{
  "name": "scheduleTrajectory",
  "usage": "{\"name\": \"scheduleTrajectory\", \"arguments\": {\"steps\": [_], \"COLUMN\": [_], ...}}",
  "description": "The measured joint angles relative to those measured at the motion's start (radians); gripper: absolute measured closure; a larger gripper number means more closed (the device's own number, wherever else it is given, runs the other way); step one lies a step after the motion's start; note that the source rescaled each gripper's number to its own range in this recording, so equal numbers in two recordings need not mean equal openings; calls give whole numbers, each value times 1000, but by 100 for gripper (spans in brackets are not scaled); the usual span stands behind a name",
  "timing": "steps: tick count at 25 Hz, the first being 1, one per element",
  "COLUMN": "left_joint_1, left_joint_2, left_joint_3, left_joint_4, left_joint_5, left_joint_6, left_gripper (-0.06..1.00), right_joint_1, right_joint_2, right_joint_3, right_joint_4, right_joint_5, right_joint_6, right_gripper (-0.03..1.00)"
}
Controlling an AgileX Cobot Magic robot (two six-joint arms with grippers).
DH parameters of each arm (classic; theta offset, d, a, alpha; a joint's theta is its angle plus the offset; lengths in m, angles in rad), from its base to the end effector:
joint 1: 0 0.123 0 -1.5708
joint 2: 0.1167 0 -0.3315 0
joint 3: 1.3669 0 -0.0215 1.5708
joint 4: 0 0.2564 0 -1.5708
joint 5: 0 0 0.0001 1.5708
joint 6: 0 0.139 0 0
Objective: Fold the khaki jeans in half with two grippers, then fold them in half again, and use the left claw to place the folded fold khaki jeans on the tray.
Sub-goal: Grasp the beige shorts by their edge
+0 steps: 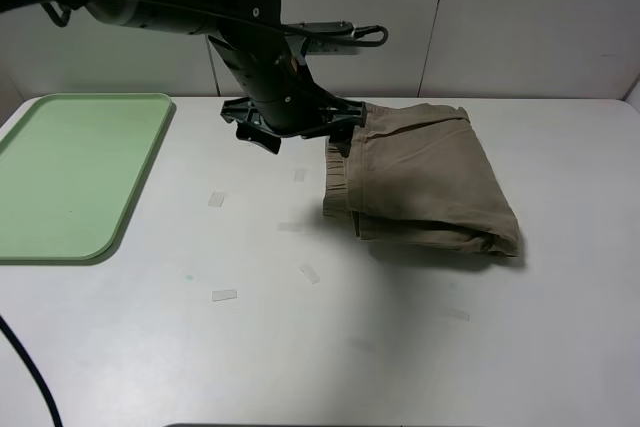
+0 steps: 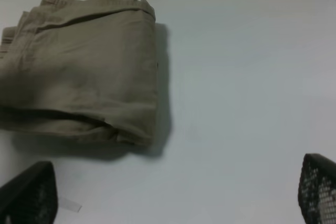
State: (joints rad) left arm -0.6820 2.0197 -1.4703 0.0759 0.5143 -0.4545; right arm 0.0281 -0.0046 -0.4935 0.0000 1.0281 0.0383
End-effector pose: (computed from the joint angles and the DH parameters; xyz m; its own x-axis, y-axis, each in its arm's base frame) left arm 0.3872 -0.3077 0.1927 -0.8272 0.1842 -0.5309 0.3246 0.9278 -0.1839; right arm -0.0020 -0.0001 0.2600 -0.4291 0.0262 -0.9029 -0.0117 0.9993 0.0346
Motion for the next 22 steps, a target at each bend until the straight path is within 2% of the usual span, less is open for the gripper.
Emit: {"name": "scheduleTrajectory", "arguments": {"steps": [5,11,16,22], "left_joint_1": [-4,-4,-1,11], "left_joint_2": [34,69,106,157], "left_joint_3": [-15,-18,-18,-45], "left_joint_4": [-52,-57,-58,-84], "left_joint_5": [-19,-20,-37,-92], "left_joint_6": [-4,-5,-5,-5], "left_gripper": [8,8,-3,-5], "right_joint_1": [0,0,0,0], "right_joint_2": [0,-2,-2,-2], "right_joint_3": [0,0,0,0], "right_joint_4": [0,0,0,0], "right_joint_5": [0,0,0,0], "right_joint_6": [0,0,0,0], "right_gripper": [-3,-3,-3,-3]}}
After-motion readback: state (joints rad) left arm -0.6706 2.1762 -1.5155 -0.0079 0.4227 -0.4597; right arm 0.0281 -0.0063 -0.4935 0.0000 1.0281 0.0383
